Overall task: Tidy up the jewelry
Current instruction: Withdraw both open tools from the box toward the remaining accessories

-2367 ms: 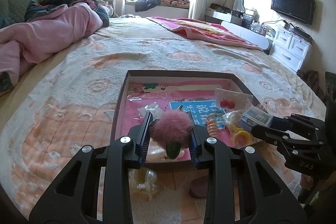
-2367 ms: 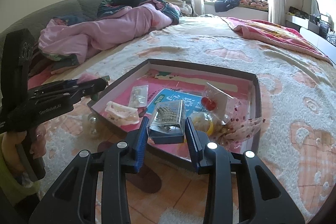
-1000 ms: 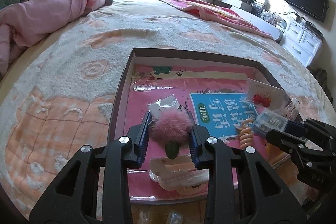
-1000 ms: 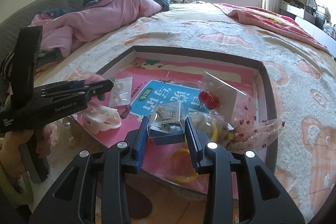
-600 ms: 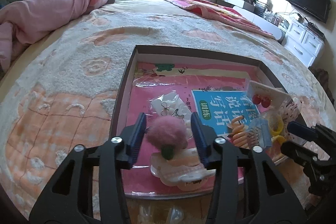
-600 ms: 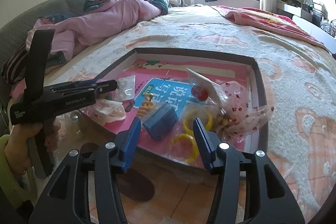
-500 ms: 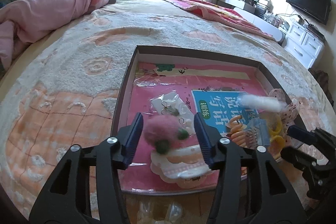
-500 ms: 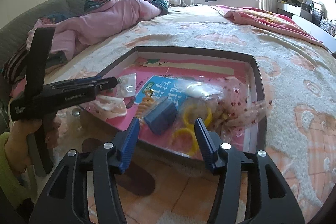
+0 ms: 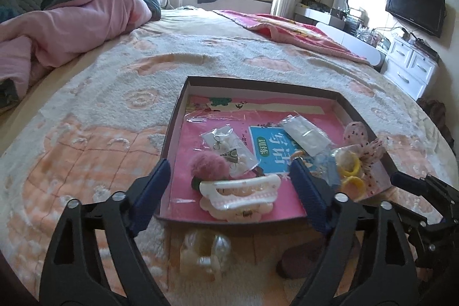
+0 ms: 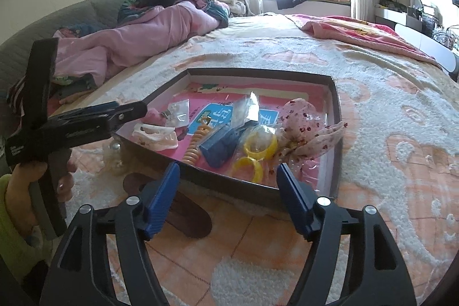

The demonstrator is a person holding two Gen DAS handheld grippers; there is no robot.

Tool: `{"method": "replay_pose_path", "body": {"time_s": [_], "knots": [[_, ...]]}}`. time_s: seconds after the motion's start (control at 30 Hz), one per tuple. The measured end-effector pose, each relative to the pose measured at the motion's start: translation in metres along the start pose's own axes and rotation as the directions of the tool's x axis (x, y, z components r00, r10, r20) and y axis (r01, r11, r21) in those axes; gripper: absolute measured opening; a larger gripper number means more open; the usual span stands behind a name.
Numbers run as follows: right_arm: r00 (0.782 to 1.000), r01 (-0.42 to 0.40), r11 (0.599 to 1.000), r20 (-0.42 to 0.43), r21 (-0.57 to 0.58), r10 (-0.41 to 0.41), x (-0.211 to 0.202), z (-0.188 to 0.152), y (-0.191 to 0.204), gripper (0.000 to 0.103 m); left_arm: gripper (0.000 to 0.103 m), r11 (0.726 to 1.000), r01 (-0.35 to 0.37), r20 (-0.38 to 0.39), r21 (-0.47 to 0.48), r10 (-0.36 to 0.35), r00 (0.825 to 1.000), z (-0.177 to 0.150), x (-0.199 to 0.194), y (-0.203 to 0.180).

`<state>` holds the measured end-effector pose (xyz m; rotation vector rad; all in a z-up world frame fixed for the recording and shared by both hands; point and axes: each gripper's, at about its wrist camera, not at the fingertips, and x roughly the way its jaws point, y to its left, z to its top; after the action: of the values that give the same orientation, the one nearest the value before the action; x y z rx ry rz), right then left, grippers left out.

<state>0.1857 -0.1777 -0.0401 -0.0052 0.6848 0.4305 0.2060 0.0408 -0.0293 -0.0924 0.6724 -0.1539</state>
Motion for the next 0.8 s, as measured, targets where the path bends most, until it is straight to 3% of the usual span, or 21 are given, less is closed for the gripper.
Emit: {"method": "replay_pose_path", "body": {"time_s": [0.23,0.8], "knots": [[1.0,0.005,1.0,0.019,-0.024,-0.005,-0.011,-0.003,0.005,0.075,0.087,1.0,-0.012,0.022,-0.001,0.012,1.0,-0.007,-0.018,-0.002],[0.997,-0.013,0.994,0.075,-0.111,0.021,-0.039,-0.01,0.031,0.081,0.091,0.999,-0.031,0.07,-0.02,0.032,0.997,-0.025,-0.06,0.0]]}}
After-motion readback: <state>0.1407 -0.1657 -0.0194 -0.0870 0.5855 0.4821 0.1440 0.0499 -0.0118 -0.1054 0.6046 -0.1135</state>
